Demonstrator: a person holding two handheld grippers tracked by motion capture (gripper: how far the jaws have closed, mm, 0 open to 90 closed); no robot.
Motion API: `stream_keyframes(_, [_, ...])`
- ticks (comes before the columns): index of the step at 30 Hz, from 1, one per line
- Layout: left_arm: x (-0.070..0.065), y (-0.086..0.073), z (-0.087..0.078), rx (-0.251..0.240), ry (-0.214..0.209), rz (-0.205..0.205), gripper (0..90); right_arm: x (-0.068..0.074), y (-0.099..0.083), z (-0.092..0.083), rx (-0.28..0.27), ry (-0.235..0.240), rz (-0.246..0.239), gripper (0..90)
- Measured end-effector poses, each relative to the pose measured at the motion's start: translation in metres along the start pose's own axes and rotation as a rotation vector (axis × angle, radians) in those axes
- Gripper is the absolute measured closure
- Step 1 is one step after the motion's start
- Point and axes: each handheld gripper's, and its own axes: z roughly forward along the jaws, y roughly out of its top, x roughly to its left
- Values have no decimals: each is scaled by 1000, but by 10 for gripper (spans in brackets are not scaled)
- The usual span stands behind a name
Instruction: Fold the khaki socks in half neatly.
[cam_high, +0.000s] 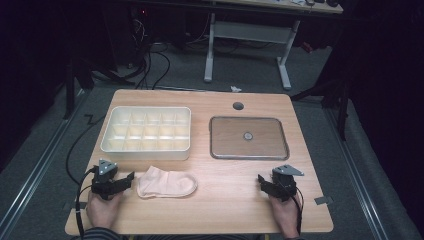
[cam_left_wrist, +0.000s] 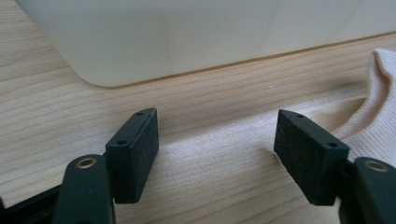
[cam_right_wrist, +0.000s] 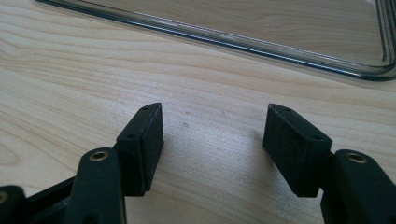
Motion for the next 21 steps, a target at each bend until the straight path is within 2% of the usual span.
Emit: stream_keyframes(21, [1,0,0,-4,-8,-10,311,1,0,0,0,-6,3,381])
